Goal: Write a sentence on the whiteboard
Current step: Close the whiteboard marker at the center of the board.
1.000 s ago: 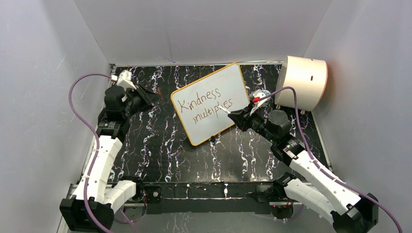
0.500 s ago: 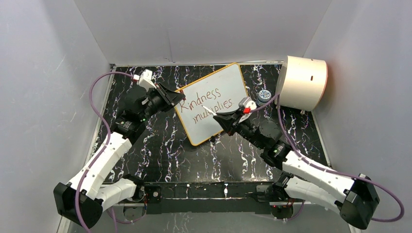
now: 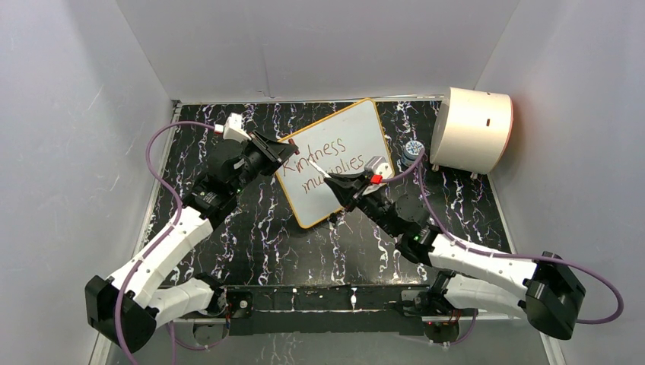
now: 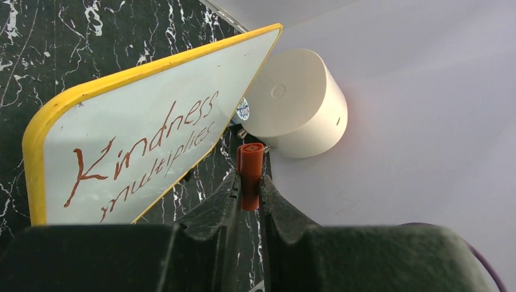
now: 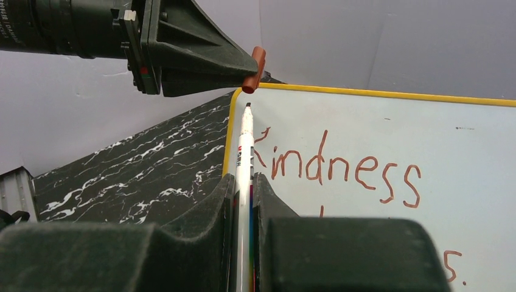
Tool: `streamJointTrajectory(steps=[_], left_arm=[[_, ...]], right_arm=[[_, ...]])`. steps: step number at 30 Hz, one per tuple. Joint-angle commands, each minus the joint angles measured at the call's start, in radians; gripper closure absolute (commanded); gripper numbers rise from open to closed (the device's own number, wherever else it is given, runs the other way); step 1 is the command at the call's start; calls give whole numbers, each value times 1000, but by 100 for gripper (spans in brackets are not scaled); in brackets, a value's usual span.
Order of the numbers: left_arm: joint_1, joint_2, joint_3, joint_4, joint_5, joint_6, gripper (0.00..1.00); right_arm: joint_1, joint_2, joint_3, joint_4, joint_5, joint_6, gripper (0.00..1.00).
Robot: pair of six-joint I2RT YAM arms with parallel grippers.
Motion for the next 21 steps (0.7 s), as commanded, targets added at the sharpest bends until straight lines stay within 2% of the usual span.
streamJointTrajectory(steps=[1, 21], left_arm=[[-7, 4, -2, 47, -23, -46, 100], [-27, 46, 5, 79, 49, -51, 100]], right_arm=[[10, 21, -2, 127, 38, -25, 100], [16, 81, 14, 142, 60, -30, 100]])
